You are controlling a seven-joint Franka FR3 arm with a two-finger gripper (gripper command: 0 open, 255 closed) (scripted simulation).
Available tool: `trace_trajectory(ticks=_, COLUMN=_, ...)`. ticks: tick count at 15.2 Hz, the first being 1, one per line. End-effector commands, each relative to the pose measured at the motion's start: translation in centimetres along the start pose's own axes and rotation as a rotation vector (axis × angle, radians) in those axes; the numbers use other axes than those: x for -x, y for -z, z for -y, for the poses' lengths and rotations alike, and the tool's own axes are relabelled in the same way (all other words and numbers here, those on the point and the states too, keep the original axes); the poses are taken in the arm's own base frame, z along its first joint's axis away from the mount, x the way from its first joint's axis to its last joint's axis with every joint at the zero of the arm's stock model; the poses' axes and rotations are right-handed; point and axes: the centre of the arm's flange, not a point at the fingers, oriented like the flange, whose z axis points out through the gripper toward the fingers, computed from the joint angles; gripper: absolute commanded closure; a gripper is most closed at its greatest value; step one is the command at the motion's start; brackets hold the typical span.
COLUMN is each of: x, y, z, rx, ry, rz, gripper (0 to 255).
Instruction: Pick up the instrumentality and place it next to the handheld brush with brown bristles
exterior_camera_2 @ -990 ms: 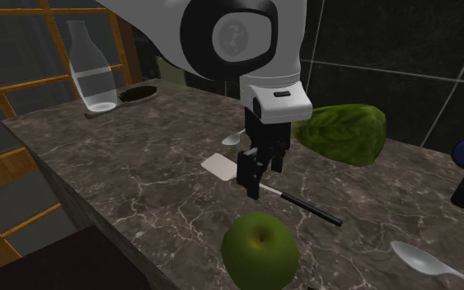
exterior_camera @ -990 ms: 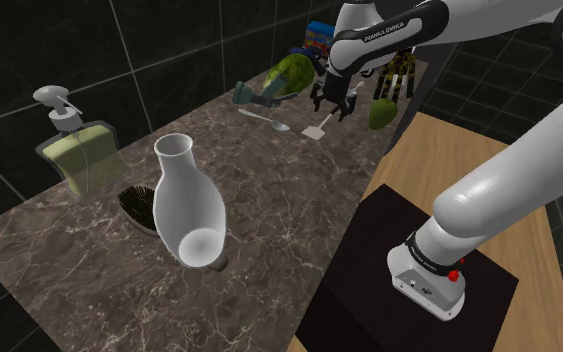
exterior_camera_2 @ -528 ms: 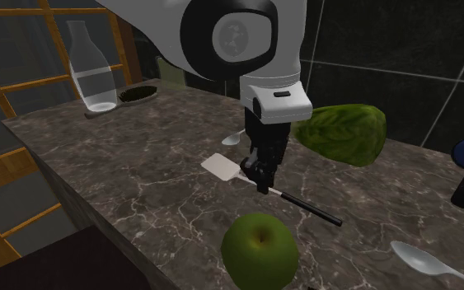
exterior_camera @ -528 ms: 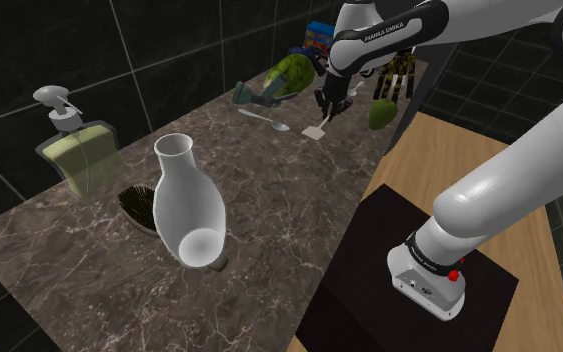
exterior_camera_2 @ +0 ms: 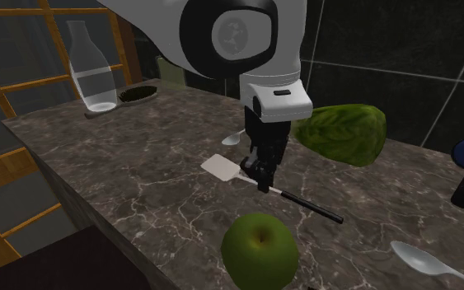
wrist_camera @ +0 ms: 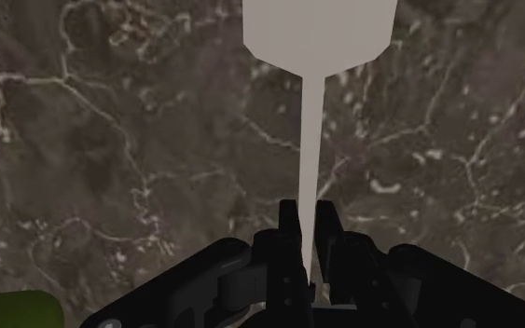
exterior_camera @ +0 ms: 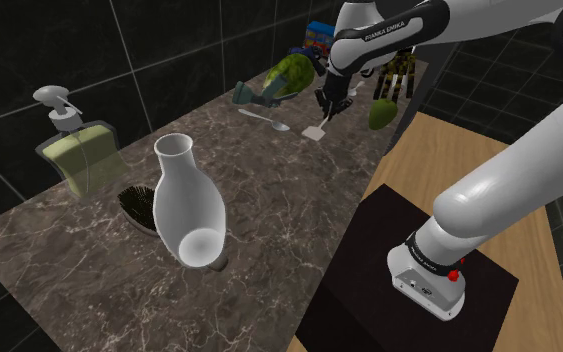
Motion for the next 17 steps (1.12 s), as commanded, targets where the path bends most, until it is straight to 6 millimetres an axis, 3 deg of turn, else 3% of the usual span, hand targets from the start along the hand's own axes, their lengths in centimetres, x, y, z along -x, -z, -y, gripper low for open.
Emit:
trace_trajectory(ticks=1, x=-0.1, y=0.8, z=0.1, rx=0.0, ry=0.0, rz=0.0, gripper=255)
trace_trajectory(ticks=17, x=-0.6, y=9.3, z=0.1, rx=0.0, ry=0.0, rz=0.0, gripper=255)
